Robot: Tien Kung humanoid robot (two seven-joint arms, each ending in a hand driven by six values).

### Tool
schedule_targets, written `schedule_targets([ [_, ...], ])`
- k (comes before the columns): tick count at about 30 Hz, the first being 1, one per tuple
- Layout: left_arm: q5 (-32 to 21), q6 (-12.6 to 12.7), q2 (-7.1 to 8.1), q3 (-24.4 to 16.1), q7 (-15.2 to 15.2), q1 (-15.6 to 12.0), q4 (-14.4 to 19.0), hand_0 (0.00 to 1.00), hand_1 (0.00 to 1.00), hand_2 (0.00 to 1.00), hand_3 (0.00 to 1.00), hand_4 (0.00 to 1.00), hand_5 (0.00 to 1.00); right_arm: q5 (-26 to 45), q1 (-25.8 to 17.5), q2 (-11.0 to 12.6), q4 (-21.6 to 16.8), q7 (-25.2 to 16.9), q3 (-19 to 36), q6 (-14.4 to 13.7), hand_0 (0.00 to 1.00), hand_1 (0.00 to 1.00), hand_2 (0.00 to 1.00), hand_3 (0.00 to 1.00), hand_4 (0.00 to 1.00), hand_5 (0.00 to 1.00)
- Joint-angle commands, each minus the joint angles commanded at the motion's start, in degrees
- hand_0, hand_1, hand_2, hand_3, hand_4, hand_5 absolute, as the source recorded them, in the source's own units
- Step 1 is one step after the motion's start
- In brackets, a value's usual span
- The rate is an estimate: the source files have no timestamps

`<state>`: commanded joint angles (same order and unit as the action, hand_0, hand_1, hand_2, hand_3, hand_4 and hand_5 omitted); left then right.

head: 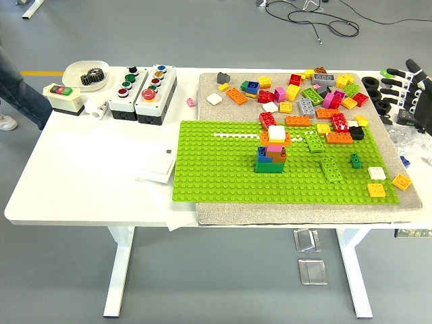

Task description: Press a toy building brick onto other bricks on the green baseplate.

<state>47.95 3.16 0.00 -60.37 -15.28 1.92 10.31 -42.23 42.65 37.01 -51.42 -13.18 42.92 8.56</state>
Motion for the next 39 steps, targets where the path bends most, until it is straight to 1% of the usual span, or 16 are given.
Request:
schedule_targets([
  [3,0.0,0.0,0.0,0.0,0.0,0.0,0.0,0.878,0.843,0.837,0.639,0.717,0.648,-2.2,0.2,0.0,0.1,-0.7,-0.6,-0.2,0.898,0.825,0.821,0.854,0.998,0.494],
  [4,-0.1,0.0,0.0,0.1,0.0,0.0,0.0,0.878,0.843,0.837,0.639,0.717,0.648,-6.3,0.7,0.1,0.3,-1.9,-2.1,-1.0,0.898,0.825,0.821,0.854,0.998,0.494],
  [6,-0.1,0.0,0.0,0.2,0.0,0.0,0.0,0.878,0.843,0.837,0.639,0.717,0.648,-11.2,1.3,0.2,0.3,-2.8,-3.8,-1.7,0.898,0.825,0.821,0.854,0.998,0.494],
  [7,-0.1,0.0,0.0,0.2,0.0,0.0,0.0,0.878,0.843,0.837,0.639,0.717,0.648,-13.8,1.5,0.2,0.3,-3.0,-4.3,-1.9,0.85,0.77,0.799,0.836,0.998,0.366],
  [12,-0.4,0.0,0.0,0.5,0.0,0.0,0.0,0.878,0.843,0.837,0.639,0.717,0.648,-25.7,2.1,0.1,0.6,-3.7,-7.1,-3.3,0.85,0.77,0.799,0.836,0.998,0.366],
  [13,-0.4,0.0,0.0,0.5,0.0,-0.1,0.0,0.877,0.843,0.837,0.639,0.717,0.647,-28.3,2.3,0.0,0.8,-3.9,-8.0,-3.8,0.838,0.752,0.784,0.828,0.998,0.275],
  [17,-0.4,0.0,0.0,0.7,-0.1,-0.3,0.0,0.877,0.843,0.837,0.639,0.717,0.647,-37.6,3.1,-0.6,1.2,-4.5,-11.1,-5.0,0.838,0.752,0.784,0.828,0.998,0.275],
  [18,-0.4,0.0,0.0,0.7,-0.1,-0.3,0.0,0.877,0.843,0.837,0.639,0.717,0.647,-41.0,3.5,-1.0,1.4,-4.7,-12.5,-5.3,0.838,0.752,0.784,0.828,0.998,0.275],
  [20,-0.5,0.0,0.0,0.8,-0.1,-0.4,0.0,0.878,0.843,0.837,0.638,0.717,0.647,-45.4,4.0,-1.5,1.7,-4.9,-14.1,-5.7,0.819,0.732,0.771,0.81,0.998,0.264],
  [25,-0.4,0.0,0.0,0.9,-0.2,-0.6,0.0,0.878,0.843,0.837,0.638,0.717,0.647,-56.3,5.0,-3.0,2.6,-5.1,-16.2,-6.2,0.819,0.732,0.771,0.81,0.998,0.264],
  [26,-0.4,0.0,0.0,0.9,-0.2,-0.6,0.0,0.878,0.842,0.837,0.638,0.716,0.647,-58.8,5.2,-3.2,2.7,-5.1,-16.3,-6.2,0.784,0.711,0.76,0.8,0.998,0.246],
  [29,-0.6,0.0,0.0,1.2,-0.2,-0.7,0.0,0.878,0.842,0.837,0.638,0.716,0.647,-61.2,5.4,-4.1,3.2,-4.8,-15.9,-6.2,0.784,0.711,0.76,0.8,0.998,0.246],
  [33,-0.6,-0.1,0.0,1.4,-0.2,-0.7,0.0,0.878,0.843,0.836,0.638,0.716,0.646,-61.3,5.6,-5.2,3.8,-4.5,-15.1,-6.0,0.784,0.707,0.754,0.796,0.998,0.237],
  [39,-0.7,-0.1,0.0,1.5,-0.2,-0.7,0.0,0.878,0.843,0.837,0.637,0.715,0.647,-61.0,5.9,-6.2,3.7,-4.3,-14.0,-6.1,0.784,0.704,0.754,0.799,0.998,0.23],
])
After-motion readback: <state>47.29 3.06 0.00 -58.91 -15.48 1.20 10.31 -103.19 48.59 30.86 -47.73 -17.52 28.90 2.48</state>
